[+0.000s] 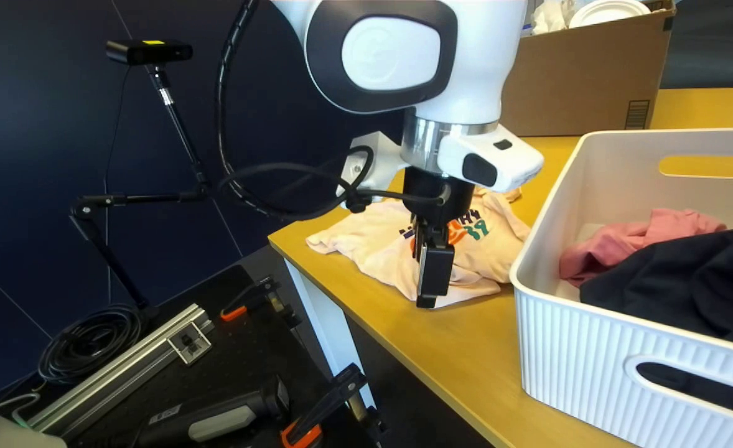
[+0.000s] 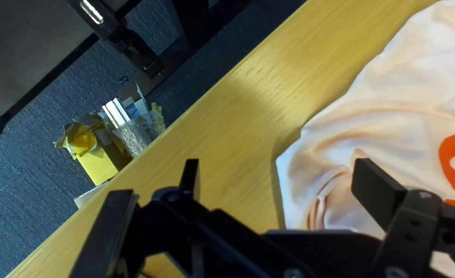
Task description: Straighten the pink shirt
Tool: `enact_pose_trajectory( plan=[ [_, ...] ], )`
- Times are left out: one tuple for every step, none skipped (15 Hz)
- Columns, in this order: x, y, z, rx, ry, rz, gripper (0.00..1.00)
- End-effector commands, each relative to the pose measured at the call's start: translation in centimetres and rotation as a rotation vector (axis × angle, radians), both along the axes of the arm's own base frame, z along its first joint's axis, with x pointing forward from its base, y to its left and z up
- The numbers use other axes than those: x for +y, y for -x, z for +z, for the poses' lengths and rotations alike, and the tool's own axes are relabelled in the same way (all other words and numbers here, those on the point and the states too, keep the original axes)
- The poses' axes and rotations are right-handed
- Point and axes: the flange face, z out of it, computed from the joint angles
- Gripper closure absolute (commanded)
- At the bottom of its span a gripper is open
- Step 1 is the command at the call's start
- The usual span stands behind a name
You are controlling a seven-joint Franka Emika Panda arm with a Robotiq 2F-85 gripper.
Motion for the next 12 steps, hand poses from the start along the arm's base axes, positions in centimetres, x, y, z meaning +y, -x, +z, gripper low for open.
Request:
enact_pose_trajectory(
  plan=[
    [-0.3,-1.2,-2.1,-0.008,0.016,-0.006,0.0],
    [-0.4,-1.7,-2.7,-0.002,0.016,-0.014,0.0],
    [-0.7,-2.5,-3.4,-0.002,0.023,-0.018,0.0],
    [-0.7,-3.0,-4.1,-0.006,0.035,-0.017,0.0],
    [-0.7,-3.6,-4.6,-0.016,0.039,-0.014,0.0],
    [-0.6,-4.1,-4.8,-0.038,0.046,-0.001,0.0],
    [-0.3,-4.5,-5.2,-0.044,0.049,0.01,0.0],
    [-0.2,-4.9,-5.7,-0.047,0.053,0.006,0.0],
    [0.2,-4.9,-6.4,-0.037,0.051,0.007,0.0],
    [0.5,-4.8,-6.9,-0.033,0.055,0.012,0.0],
    [0.8,-4.4,-7.1,-0.045,0.059,0.029,0.0],
    [1.0,-4.2,-6.9,-0.058,0.064,0.036,0.0]
  ],
)
